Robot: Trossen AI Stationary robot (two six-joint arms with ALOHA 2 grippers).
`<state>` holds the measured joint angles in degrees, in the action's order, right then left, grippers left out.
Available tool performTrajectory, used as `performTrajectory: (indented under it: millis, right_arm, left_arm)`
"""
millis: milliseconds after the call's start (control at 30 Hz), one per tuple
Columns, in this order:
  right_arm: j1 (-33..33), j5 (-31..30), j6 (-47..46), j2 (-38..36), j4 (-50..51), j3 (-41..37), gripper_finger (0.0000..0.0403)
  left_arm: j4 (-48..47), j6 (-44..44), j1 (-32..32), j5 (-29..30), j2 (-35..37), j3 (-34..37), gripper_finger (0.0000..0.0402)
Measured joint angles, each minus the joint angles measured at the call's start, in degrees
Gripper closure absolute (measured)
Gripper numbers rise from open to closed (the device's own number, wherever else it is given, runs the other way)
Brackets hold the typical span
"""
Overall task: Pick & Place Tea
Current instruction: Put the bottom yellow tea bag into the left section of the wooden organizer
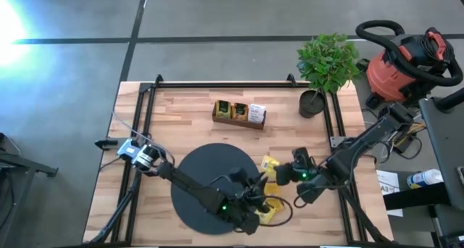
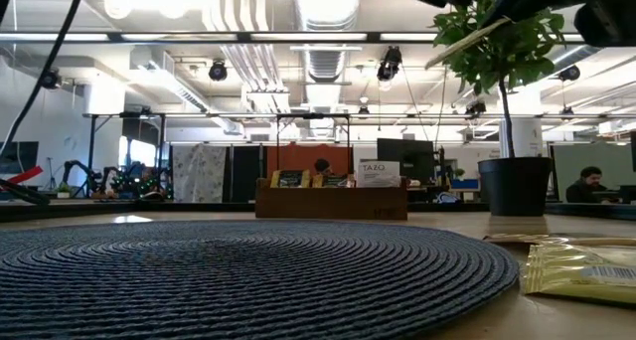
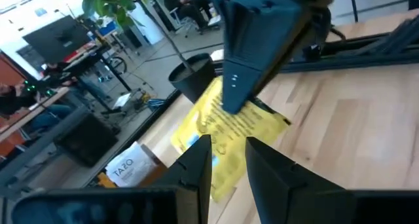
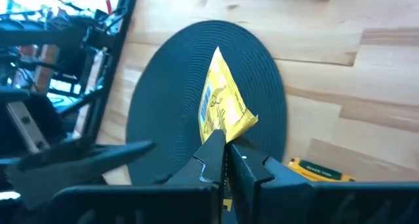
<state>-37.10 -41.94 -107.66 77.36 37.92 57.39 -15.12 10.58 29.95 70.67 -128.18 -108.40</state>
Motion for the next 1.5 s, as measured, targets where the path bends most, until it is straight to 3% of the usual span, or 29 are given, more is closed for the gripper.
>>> performTrajectory:
  millis: [600, 967, 1500]
  right_arm:
    - [3.86, 0.21, 0.9, -2.54, -1.95, 0.03, 0.0394]
    - [4.02, 0.64, 1.41, -3.32, -4.05, 0.13, 0.0394]
    - [4.17, 1.72, 1.46, -3.26, -4.88, 0.13, 0.0394]
  left_arm:
    - [-2.13, -1.12, -1.78, 0.13, 0.0, 0.89, 0.0312]
    - [-2.99, -1.5, -3.23, 4.9, -0.09, 0.96, 0.0312]
    - [-2.97, -3.51, -4.7, 2.91, -0.13, 0.72, 0.0327]
